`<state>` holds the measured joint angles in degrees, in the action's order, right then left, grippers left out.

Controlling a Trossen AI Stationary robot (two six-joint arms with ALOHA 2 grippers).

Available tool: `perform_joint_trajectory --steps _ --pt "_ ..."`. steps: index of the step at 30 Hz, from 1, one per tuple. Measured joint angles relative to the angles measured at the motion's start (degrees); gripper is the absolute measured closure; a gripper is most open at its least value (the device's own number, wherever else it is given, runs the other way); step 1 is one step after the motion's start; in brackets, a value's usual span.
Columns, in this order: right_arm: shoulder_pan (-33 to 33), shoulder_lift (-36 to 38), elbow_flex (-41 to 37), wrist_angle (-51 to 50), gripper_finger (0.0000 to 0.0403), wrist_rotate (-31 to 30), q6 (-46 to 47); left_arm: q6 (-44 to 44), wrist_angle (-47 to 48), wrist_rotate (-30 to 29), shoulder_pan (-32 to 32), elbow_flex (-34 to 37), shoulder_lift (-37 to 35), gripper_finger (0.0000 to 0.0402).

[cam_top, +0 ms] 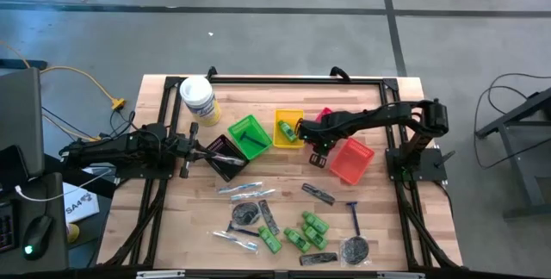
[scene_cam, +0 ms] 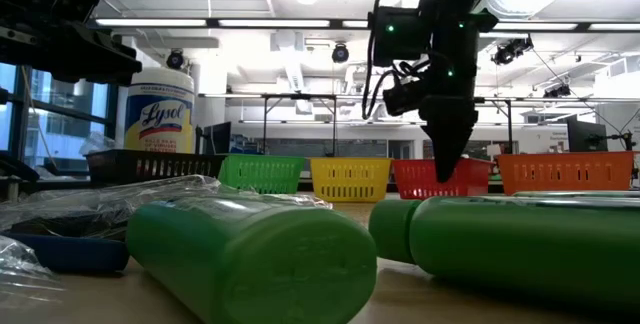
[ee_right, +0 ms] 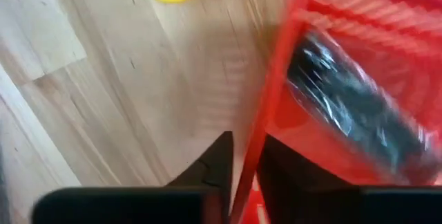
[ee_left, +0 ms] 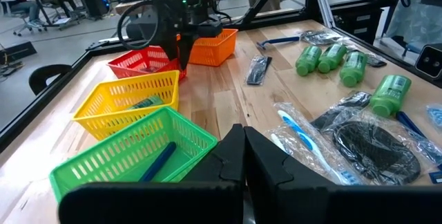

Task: Pick & Place Travel size toiletries
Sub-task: Put the left black hair comb into the red bin, then put the right black hair brush into the orange bin

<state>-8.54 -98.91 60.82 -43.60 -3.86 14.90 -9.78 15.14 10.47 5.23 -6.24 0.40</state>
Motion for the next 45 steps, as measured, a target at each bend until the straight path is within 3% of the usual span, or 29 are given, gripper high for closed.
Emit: perform_joint_trajectory --steps 5,26,30,38,45 --pt "0.03 0.0 0.04 -1.16 0.0394 1.8 0.27 0.0 0.0 0.01 0.0 0.0 -0.01 0.0402" --pt "4.11 0.02 0.04 -2.54 0.0386 2.67 3.21 0.06 0.0 0.05 -0.01 0.0 0.0 0.0402" --pt "4.1 0.02 0.0 -2.15 0.0359 3.2 4.34 0.07 0.0 0.05 -0.01 0.0 0.0 0.0402" --pt "4.07 0.02 -0.02 -2.07 0.0262 5.06 2.82 0.04 0.02 0.05 0.0 0.0 0.01 0.0402" --pt "4.38 4.07 -0.02 -2.0 0.0199 5.9 1.25 0.04 0.05 0.02 0.0 0.0 0.01 0.0402"
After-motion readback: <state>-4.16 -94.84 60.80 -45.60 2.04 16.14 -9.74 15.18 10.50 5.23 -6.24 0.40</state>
